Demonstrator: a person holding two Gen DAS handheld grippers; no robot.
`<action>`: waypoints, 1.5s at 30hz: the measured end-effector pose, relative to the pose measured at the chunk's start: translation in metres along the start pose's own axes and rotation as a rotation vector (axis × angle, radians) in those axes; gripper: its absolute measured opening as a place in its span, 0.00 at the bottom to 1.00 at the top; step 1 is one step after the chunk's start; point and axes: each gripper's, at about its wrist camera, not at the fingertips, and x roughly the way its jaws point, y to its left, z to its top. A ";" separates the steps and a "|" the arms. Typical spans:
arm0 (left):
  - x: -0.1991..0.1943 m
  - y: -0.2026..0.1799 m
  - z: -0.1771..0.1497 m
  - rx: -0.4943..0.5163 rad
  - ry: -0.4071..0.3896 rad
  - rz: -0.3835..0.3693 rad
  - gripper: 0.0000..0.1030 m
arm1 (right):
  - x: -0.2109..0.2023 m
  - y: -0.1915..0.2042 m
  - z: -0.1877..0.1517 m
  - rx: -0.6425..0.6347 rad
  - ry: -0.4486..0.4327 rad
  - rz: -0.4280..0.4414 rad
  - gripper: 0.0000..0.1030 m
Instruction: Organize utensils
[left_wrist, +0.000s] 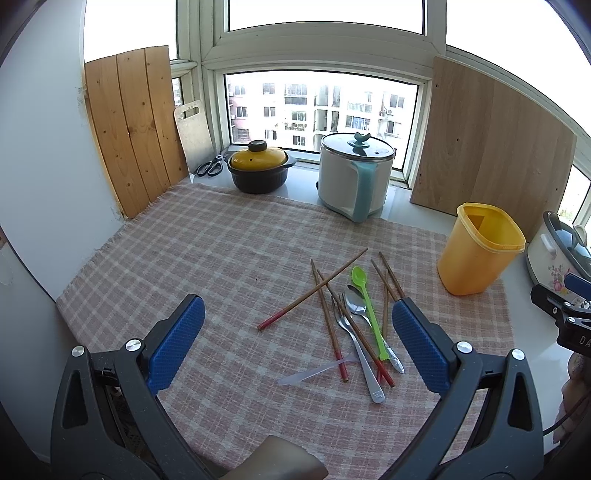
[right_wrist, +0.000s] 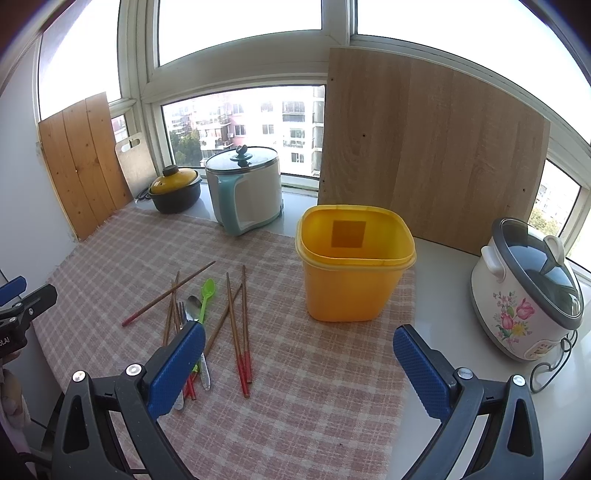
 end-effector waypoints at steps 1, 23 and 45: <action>-0.001 -0.001 0.000 0.000 -0.001 0.000 1.00 | 0.000 0.000 0.000 -0.001 -0.001 0.001 1.00; 0.002 -0.005 0.005 -0.004 0.003 -0.004 1.00 | -0.001 0.002 0.001 -0.004 -0.012 -0.009 1.00; 0.018 0.001 0.004 -0.009 0.029 -0.022 1.00 | 0.011 0.020 0.005 -0.035 -0.002 -0.036 1.00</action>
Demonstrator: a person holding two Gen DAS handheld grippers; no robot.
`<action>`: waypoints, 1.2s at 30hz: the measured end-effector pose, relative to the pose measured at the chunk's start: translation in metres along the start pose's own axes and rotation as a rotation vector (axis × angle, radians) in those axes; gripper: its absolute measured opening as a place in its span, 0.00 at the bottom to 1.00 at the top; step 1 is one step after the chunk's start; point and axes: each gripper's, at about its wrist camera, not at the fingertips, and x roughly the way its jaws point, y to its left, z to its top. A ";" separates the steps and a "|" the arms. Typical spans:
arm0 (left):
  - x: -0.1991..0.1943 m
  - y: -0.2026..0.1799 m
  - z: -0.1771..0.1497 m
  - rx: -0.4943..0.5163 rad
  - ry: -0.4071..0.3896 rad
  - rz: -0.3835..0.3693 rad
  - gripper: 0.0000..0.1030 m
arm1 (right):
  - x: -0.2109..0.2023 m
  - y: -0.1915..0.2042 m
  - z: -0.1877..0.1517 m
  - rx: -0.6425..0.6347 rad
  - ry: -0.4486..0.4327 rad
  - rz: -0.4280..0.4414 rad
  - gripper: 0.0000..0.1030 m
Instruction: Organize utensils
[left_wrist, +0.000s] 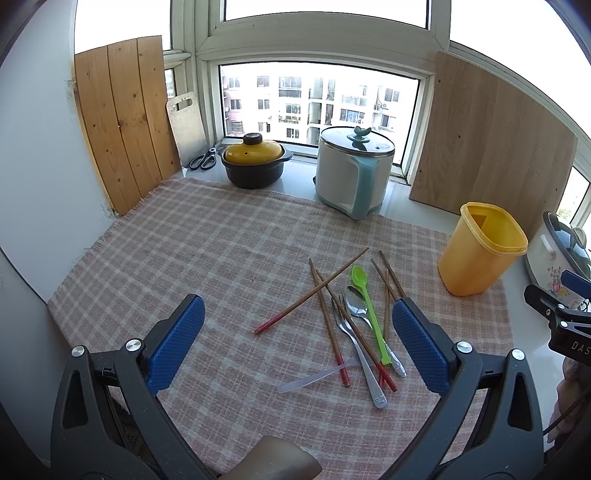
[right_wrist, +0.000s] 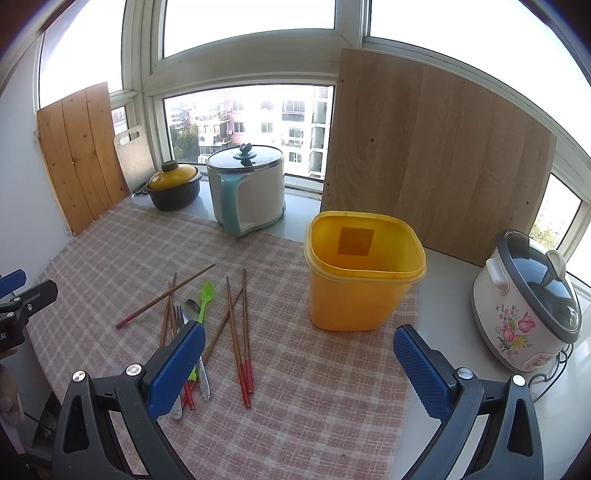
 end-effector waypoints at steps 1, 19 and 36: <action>0.001 0.002 0.000 -0.001 0.003 -0.001 1.00 | 0.001 0.001 0.000 0.001 0.002 -0.001 1.00; 0.039 0.050 0.001 0.016 0.084 -0.020 1.00 | 0.036 0.031 0.001 -0.008 0.071 -0.067 1.00; 0.106 0.070 -0.008 0.093 0.177 -0.096 0.85 | 0.069 0.038 -0.010 -0.032 0.014 -0.136 1.00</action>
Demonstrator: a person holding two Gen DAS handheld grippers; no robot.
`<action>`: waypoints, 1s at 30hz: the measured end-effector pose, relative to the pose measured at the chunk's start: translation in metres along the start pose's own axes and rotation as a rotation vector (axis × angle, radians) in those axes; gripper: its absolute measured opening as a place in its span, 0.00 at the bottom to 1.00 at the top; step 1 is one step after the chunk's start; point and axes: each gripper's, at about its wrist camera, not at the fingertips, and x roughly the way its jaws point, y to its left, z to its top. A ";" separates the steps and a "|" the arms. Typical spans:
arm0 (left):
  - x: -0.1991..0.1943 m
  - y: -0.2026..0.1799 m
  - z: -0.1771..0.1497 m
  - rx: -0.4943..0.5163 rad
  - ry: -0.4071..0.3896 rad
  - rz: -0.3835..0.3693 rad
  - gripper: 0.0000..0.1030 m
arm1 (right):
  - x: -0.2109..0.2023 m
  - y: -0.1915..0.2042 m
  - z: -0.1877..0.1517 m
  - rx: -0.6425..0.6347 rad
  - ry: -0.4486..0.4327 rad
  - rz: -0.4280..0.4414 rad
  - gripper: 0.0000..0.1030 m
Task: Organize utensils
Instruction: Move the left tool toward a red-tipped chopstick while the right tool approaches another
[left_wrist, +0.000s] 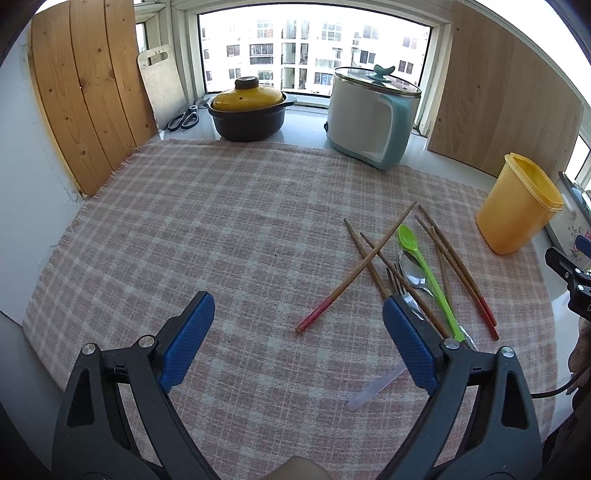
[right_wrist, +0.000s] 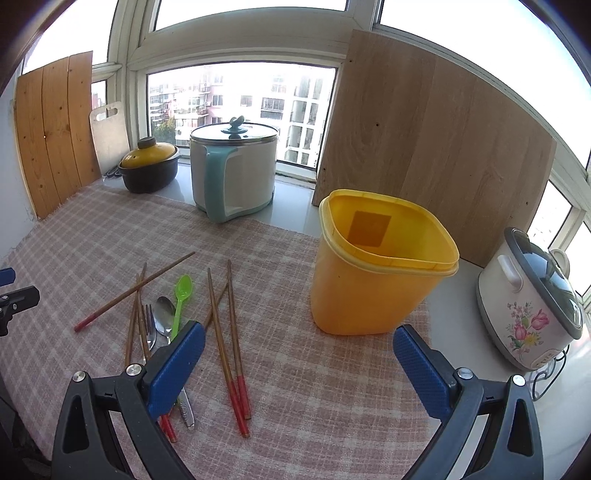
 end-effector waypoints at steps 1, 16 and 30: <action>0.005 -0.001 0.000 0.013 0.013 -0.010 0.82 | 0.003 -0.001 0.000 -0.004 0.010 0.000 1.00; 0.065 -0.027 0.018 0.131 0.145 -0.233 0.35 | 0.068 0.013 -0.005 -0.104 0.231 0.196 0.54; 0.106 -0.042 0.029 0.220 0.222 -0.264 0.28 | 0.125 0.040 0.000 -0.127 0.381 0.261 0.34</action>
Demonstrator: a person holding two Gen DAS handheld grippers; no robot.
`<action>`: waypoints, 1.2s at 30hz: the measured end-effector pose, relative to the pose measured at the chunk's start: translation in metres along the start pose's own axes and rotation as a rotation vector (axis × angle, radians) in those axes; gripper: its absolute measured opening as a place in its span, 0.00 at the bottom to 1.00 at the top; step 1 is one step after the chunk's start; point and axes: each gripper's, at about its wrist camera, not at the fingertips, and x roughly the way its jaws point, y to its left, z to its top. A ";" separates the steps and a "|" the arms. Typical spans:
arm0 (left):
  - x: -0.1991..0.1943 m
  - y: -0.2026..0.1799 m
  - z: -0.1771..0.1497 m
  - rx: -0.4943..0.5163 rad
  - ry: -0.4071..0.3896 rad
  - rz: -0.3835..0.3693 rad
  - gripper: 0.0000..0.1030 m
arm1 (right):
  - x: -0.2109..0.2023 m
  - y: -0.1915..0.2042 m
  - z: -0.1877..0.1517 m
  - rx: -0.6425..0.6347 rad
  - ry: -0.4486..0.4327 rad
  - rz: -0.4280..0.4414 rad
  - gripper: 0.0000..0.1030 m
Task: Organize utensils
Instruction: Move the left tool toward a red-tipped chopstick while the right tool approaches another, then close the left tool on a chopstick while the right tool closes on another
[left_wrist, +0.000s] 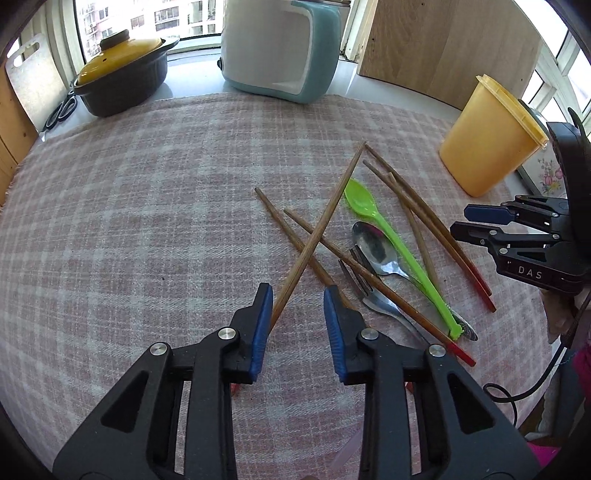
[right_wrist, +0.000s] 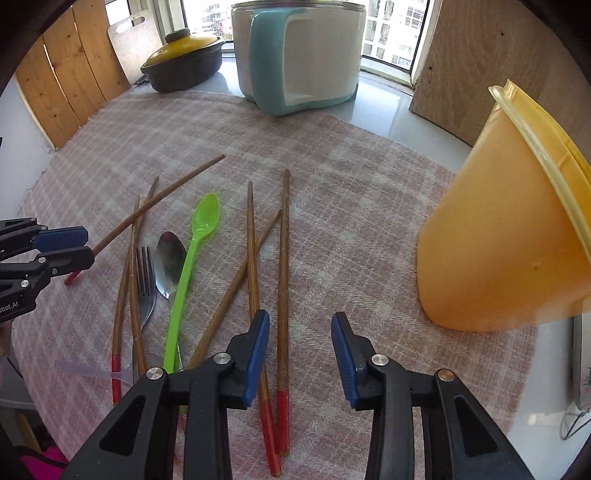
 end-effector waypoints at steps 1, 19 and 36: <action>0.002 0.000 0.001 0.005 0.004 0.001 0.28 | 0.002 0.001 0.001 -0.004 0.004 -0.004 0.33; 0.028 0.003 0.013 0.017 0.036 -0.010 0.28 | 0.029 0.002 0.025 0.005 0.058 0.013 0.28; 0.018 0.006 0.016 -0.089 0.008 -0.043 0.04 | 0.022 -0.004 0.022 0.031 0.030 0.068 0.04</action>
